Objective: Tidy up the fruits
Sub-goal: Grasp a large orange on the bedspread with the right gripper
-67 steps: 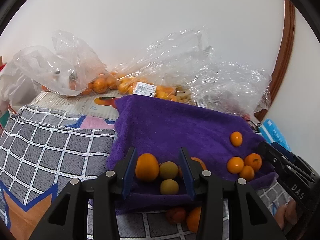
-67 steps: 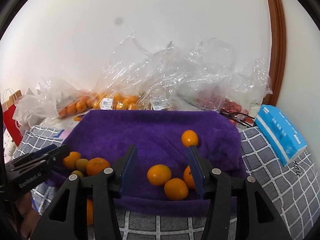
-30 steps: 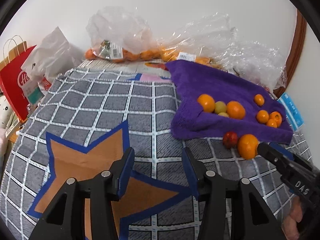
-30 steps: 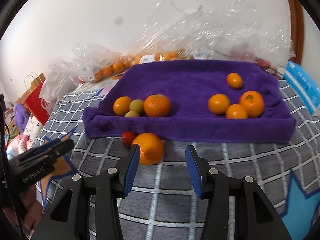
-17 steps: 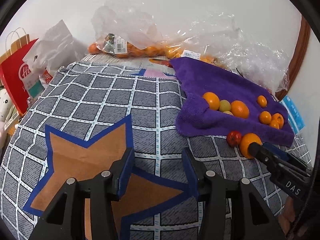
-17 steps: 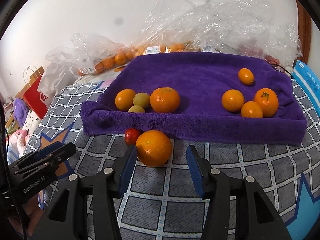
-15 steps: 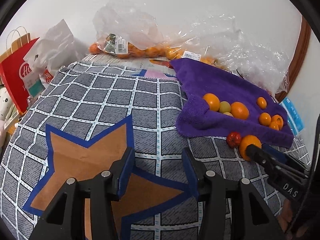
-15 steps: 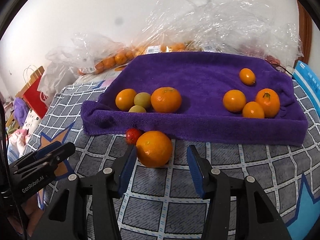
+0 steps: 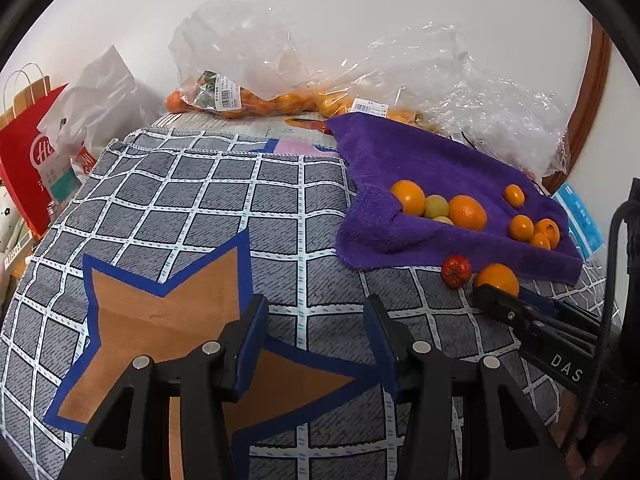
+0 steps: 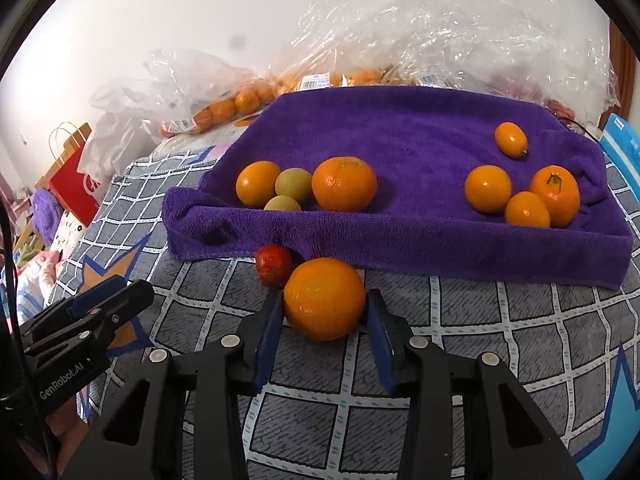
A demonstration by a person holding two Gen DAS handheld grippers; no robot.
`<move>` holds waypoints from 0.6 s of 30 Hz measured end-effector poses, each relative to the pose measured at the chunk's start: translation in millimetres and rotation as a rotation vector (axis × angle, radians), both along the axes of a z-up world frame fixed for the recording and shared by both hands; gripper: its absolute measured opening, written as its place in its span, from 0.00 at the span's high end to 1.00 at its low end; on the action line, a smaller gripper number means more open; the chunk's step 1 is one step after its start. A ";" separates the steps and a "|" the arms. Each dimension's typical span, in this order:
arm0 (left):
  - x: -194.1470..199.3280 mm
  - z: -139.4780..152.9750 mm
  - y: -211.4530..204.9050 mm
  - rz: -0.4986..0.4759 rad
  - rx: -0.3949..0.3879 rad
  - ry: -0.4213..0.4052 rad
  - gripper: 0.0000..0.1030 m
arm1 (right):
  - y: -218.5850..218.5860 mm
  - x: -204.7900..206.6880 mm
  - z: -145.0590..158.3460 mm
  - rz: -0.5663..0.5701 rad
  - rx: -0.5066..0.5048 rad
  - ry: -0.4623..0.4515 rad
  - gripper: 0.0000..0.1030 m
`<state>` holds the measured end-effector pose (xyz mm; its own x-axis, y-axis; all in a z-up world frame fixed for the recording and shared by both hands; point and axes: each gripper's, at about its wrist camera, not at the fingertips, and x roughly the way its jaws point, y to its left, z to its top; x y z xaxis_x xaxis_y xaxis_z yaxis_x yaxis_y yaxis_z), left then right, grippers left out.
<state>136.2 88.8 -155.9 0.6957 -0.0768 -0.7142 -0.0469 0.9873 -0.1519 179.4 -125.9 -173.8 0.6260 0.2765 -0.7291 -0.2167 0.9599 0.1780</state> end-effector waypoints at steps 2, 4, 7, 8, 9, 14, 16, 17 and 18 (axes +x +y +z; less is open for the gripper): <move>0.3 -0.1 0.8 -0.001 -0.003 0.000 0.54 | -2.1 -2.8 2.2 -0.009 0.003 -0.016 0.61; 1.9 -1.4 1.7 0.003 -0.003 0.010 0.54 | -7.1 -6.0 5.3 -0.023 0.009 -0.027 0.61; 4.2 -3.6 2.3 0.002 -0.006 0.027 0.54 | -17.6 -12.3 9.2 -0.056 -0.021 -0.048 0.61; 4.9 -4.3 2.1 0.002 -0.005 0.032 0.54 | -23.4 -15.1 10.8 -0.080 -0.055 -0.061 0.61; 5.9 -5.3 1.5 0.002 0.000 0.039 0.54 | -28.3 -17.7 11.8 -0.096 -0.078 -0.070 0.61; 7.0 -6.0 -2.2 -0.002 0.027 0.048 0.52 | -60.3 -22.9 12.0 -0.178 -0.109 -0.071 0.61; 7.2 -5.9 -3.2 -0.002 0.036 0.051 0.51 | -69.6 -21.1 7.4 -0.204 -0.098 -0.060 0.61; 7.2 -5.9 -3.3 -0.001 0.038 0.052 0.50 | -72.7 -20.2 4.5 -0.215 -0.098 -0.052 0.61; 7.3 -5.8 -3.3 0.000 0.040 0.053 0.50 | -73.2 -18.9 2.2 -0.222 -0.099 -0.048 0.61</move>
